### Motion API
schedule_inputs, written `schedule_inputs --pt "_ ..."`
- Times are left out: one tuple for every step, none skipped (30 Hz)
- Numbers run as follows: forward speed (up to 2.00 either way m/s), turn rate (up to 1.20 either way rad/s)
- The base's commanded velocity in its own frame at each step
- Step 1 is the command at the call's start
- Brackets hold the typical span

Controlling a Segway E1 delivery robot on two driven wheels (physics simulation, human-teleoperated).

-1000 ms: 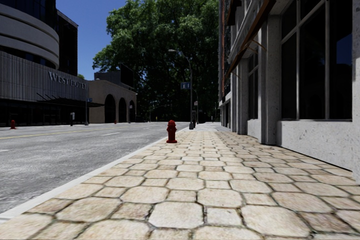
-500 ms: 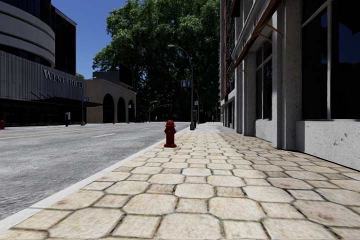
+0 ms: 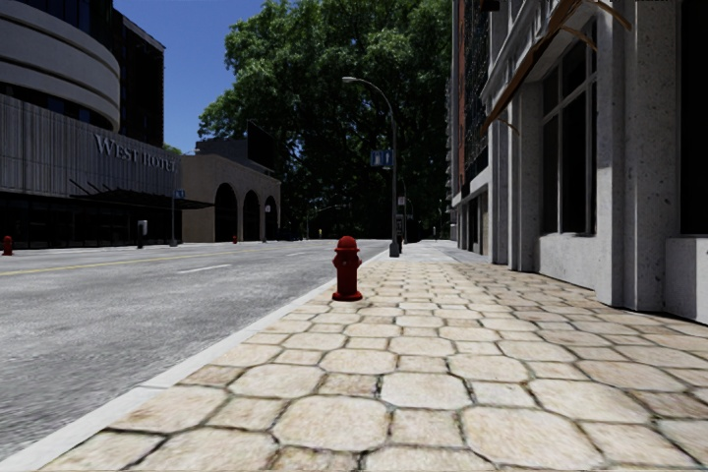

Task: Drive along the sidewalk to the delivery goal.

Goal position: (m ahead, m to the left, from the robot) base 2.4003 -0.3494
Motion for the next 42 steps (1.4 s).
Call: schedule_inputs --pt "1.77 0.0" --pt "1.77 0.0" --pt "1.76 0.0" --pt "1.76 0.0" --pt "1.76 0.0" --pt "1.76 0.0" --pt "1.72 0.0" --pt "1.61 0.0" --pt "1.61 0.0" --pt "1.56 0.0" --pt "1.51 0.0" --pt "1.48 0.0" --pt "1.48 0.0" --pt "1.48 0.0" --pt "1.48 0.0" --pt "1.48 0.0" --pt "1.48 0.0" --pt "1.48 0.0" --pt "1.48 0.0" --pt "1.45 0.0" --pt "1.45 0.0" --pt "1.34 -0.02" --pt "1.29 -0.1" --pt "1.26 -0.19" --pt "1.24 -0.25" --pt "1.24 -0.25" --pt "1.2 -0.41" --pt "1.17 -0.45" --pt "1.17 -0.45" --pt "1.16 -0.46" --pt "1.14 -0.46" --pt "1.13 -0.46" --pt "1.13 -0.46" --pt "1.12 -0.46" --pt "1.1 -0.46" --pt "1.1 -0.46" --pt "1.1 -0.46" --pt "1.09 -0.46" --pt "1.06 -0.46" --pt "1.03 -0.46" --pt "0.94 -0.46" --pt "0.94 -0.46"
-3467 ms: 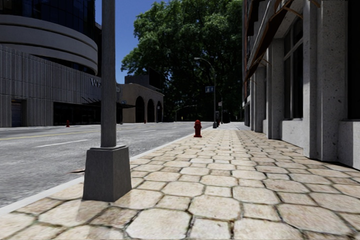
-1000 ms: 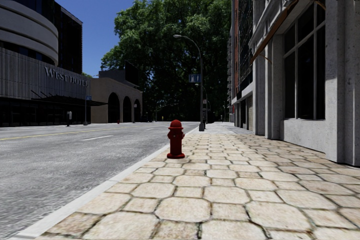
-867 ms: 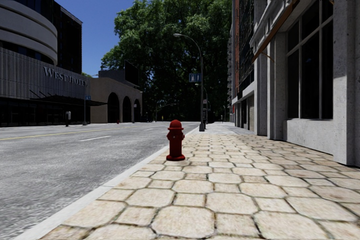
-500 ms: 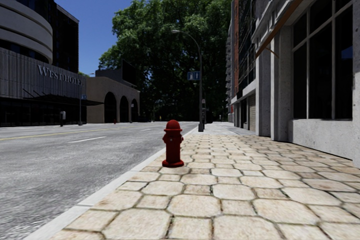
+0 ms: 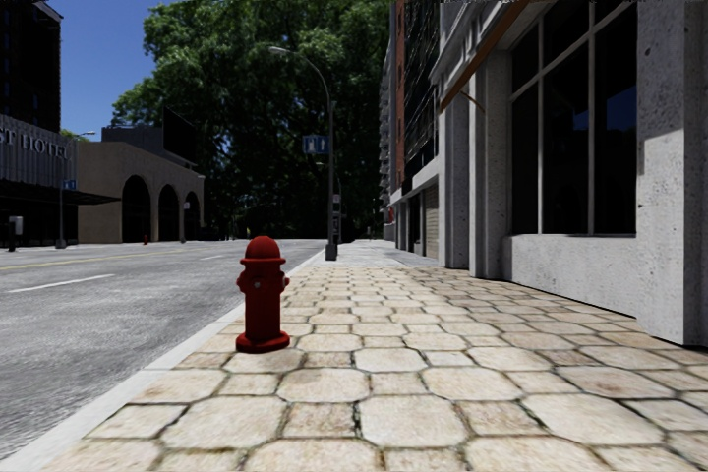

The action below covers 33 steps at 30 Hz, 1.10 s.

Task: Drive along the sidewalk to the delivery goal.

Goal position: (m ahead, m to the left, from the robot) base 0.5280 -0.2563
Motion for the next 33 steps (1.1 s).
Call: schedule_inputs --pt "0.88 -0.46" --pt "0.85 -0.43" --pt "0.84 -0.31" --pt "0.84 -0.31" --pt "0.84 -0.13" --pt "0.84 0.0" --pt "0.84 0.0" --pt "0.0 0.0" --pt "0.0 0.0" --pt "0.0 0.0" --pt "0.0 0.0" --pt "0.0 0.0" --pt "0.0 0.0" --pt "0.0 0.0" --pt "0.0 0.0" --pt "0.0 0.0" --pt "0.0 0.0" --pt "0.0 0.0" --pt "0.0 0.0" --pt "0.0 0.0" --pt "0.0 0.0" --pt "0.0 0.0" --pt "0.0 0.0" --pt "0.0 0.0" --pt "0.0 0.0" --pt "0.0 0.0" --pt "0.0 0.0" --pt "0.0 0.0" --pt "0.0 0.0" --pt "0.0 0.0" --pt "0.0 0.0" --pt "0.0 0.0" --pt "0.0 0.0"
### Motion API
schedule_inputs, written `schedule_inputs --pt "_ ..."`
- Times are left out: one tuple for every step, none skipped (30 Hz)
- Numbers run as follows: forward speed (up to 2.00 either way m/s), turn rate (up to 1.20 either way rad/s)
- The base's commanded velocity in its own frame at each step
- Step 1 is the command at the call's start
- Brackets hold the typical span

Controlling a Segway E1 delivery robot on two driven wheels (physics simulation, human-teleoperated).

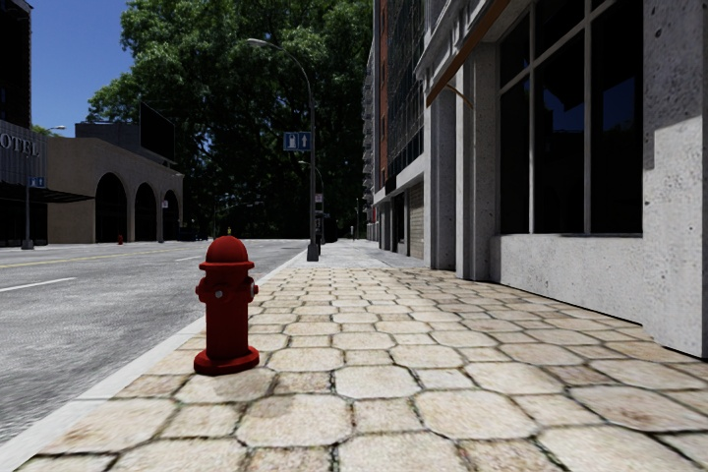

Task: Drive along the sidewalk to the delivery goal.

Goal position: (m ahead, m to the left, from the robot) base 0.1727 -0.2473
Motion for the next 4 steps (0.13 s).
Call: schedule_inputs --pt "0.0 0.0" --pt "0.0 0.0" --pt "0.0 0.0" --pt "0.0 0.0"
